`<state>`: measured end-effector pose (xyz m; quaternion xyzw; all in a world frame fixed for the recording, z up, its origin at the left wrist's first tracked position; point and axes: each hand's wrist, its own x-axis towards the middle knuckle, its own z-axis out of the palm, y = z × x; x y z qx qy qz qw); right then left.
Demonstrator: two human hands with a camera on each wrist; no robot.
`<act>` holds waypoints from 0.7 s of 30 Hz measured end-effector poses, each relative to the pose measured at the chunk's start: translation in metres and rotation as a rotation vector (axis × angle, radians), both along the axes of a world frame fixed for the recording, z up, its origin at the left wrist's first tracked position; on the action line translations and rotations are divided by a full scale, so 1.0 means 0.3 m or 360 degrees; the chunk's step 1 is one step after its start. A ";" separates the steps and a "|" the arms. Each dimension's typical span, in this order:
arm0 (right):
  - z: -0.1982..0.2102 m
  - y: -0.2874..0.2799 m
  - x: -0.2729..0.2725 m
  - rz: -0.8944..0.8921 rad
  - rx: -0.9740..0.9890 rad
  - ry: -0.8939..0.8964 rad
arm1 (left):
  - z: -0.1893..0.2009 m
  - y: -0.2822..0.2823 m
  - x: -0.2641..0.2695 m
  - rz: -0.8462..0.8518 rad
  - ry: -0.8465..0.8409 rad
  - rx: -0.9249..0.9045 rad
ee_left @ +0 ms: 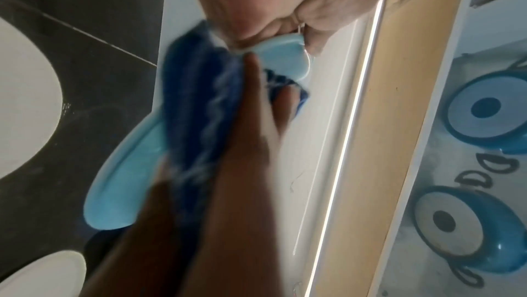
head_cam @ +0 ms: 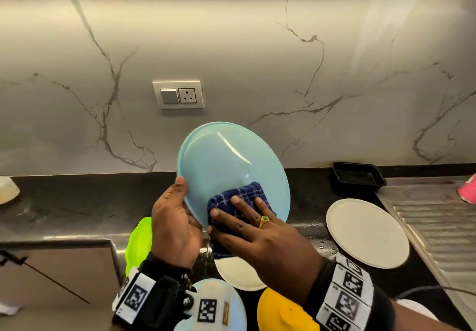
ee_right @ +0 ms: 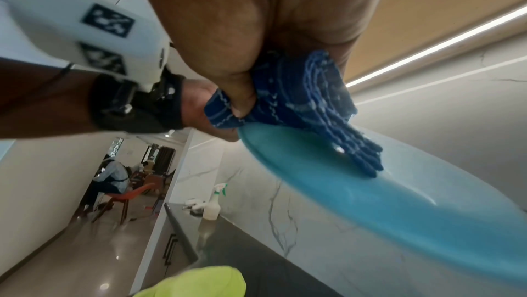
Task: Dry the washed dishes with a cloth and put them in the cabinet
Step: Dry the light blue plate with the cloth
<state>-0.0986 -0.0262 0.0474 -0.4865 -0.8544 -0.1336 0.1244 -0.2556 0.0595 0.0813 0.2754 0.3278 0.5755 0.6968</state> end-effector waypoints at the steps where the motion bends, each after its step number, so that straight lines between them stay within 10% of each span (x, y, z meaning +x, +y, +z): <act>1: -0.018 -0.013 0.019 -0.0006 0.0005 -0.0018 | -0.002 0.013 -0.005 0.0050 -0.0001 -0.0003; 9: -0.100 -0.037 0.174 -0.0236 0.0074 0.0131 | -0.010 0.083 -0.010 0.0271 0.0028 -0.0006; 17: -0.051 0.072 0.304 -0.0509 -0.0213 0.1571 | -0.039 0.086 -0.048 0.0090 0.0050 0.0151; 21: 0.047 0.191 0.376 -0.0588 -0.0241 0.1741 | -0.074 0.065 -0.067 0.0111 0.0264 0.0322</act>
